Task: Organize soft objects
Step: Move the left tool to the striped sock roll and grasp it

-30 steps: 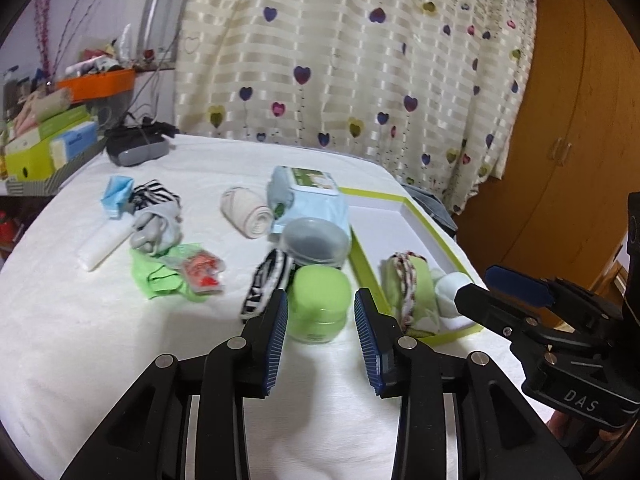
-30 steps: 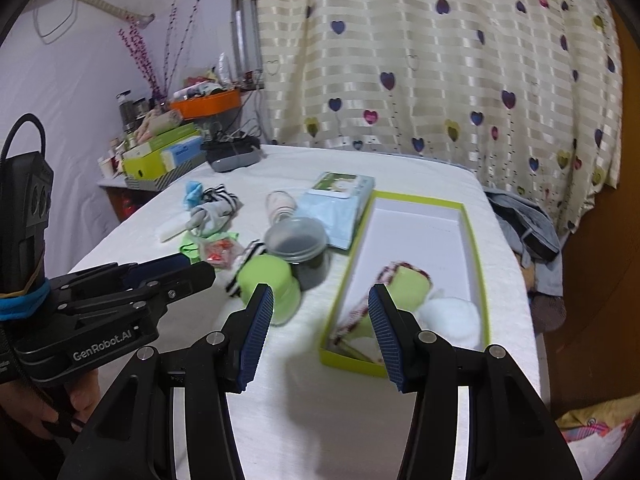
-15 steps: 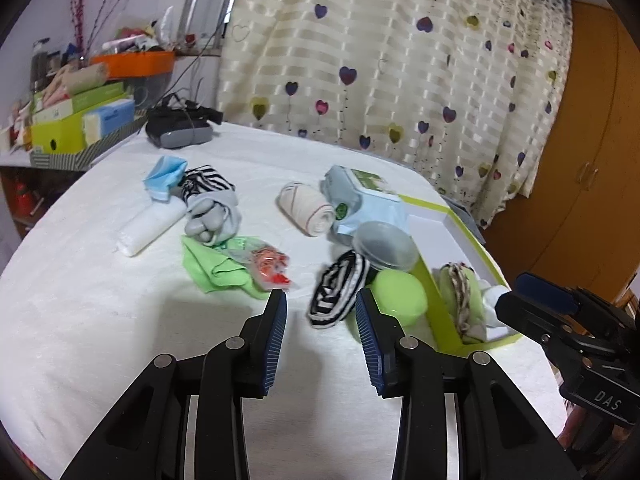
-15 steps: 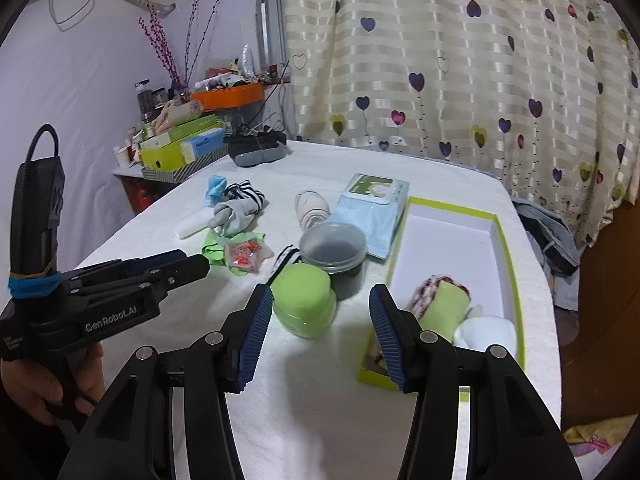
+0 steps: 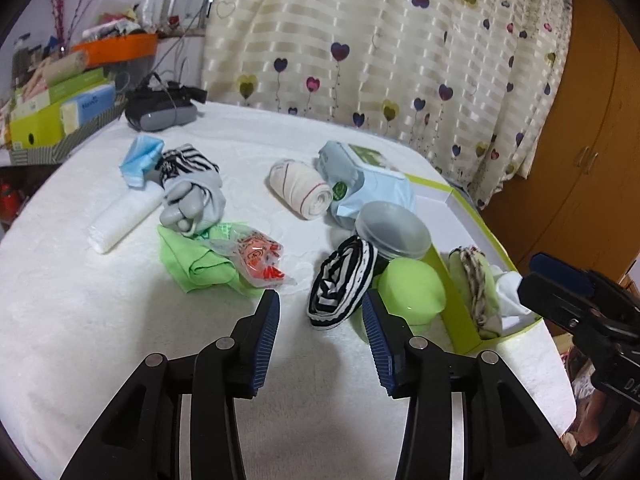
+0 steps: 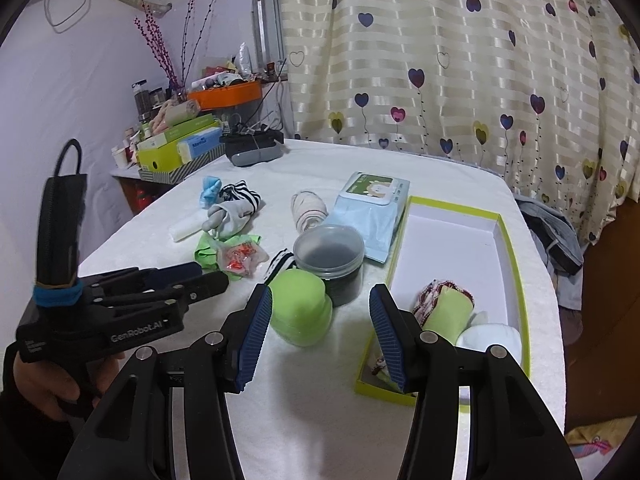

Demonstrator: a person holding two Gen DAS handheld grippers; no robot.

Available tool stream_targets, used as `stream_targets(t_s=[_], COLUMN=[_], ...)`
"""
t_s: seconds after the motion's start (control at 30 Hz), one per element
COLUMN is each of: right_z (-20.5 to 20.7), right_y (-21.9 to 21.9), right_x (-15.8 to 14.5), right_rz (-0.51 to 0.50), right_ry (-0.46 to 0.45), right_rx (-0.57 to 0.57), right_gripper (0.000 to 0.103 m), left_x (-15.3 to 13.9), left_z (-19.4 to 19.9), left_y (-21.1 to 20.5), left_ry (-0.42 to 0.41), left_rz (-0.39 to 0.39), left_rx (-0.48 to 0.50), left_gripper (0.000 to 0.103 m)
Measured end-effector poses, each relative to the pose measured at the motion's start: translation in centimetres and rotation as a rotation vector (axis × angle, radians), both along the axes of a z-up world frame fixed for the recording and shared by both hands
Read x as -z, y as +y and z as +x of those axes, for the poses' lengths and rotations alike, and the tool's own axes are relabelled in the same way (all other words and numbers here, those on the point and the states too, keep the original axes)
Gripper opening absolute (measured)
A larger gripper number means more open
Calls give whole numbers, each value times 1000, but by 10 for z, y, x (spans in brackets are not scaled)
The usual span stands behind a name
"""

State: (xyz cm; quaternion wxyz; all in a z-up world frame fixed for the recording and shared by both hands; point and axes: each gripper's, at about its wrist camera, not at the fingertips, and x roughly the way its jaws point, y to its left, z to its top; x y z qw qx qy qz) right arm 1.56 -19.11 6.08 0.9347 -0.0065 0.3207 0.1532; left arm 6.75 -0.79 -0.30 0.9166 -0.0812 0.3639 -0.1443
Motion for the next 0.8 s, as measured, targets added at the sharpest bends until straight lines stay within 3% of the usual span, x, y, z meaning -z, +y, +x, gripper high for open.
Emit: stream_targets(t_s=[0.33,0.8], right_z=[17,30], right_y=[-7,-9], right_x=[9,17], right_rz=[19,46], right_ry=[28,50], right_rx=[0,-11], right_gripper=[52,52], left_x=[14,36], left_z=[19,43], left_y=[-6,-22], left_ry=[46,89], left_rz=[1,43], left_rx=[89,107], left_gripper=[47,45])
